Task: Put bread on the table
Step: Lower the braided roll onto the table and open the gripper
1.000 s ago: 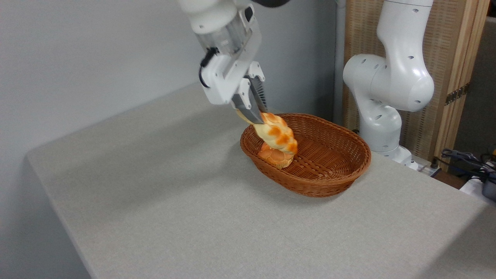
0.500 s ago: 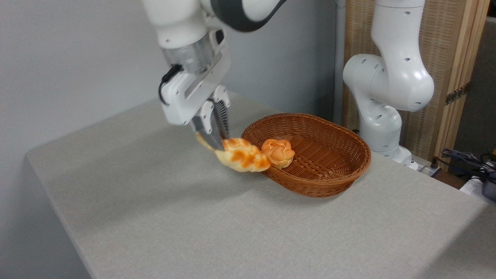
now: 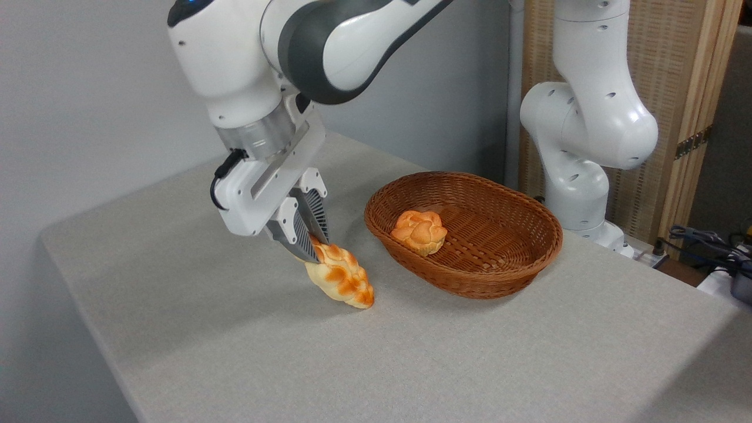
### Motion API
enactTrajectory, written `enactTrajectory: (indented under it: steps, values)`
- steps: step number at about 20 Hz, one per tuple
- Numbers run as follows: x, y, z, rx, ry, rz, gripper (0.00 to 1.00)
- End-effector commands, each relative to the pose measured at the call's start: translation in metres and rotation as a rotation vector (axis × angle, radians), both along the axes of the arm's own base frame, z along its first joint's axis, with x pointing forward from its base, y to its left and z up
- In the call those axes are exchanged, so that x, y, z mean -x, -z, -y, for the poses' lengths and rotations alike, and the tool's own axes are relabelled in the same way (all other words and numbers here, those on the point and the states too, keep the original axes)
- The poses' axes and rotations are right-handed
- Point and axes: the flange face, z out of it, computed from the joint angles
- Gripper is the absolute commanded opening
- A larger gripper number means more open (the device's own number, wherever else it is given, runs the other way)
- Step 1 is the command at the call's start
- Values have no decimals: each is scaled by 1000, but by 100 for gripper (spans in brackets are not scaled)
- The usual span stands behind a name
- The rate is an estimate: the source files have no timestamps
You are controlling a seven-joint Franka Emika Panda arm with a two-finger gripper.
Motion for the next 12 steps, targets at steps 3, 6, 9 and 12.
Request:
enactTrajectory:
  steps: [3,6,9,12]
  values:
    - [-7,2,4,14,-27,2,100]
    - [-8,1,2,6,-69,6,100]
    - [-8,0,1,-3,-116,6,100]
    - [-7,-4,2,-14,-184,7,100]
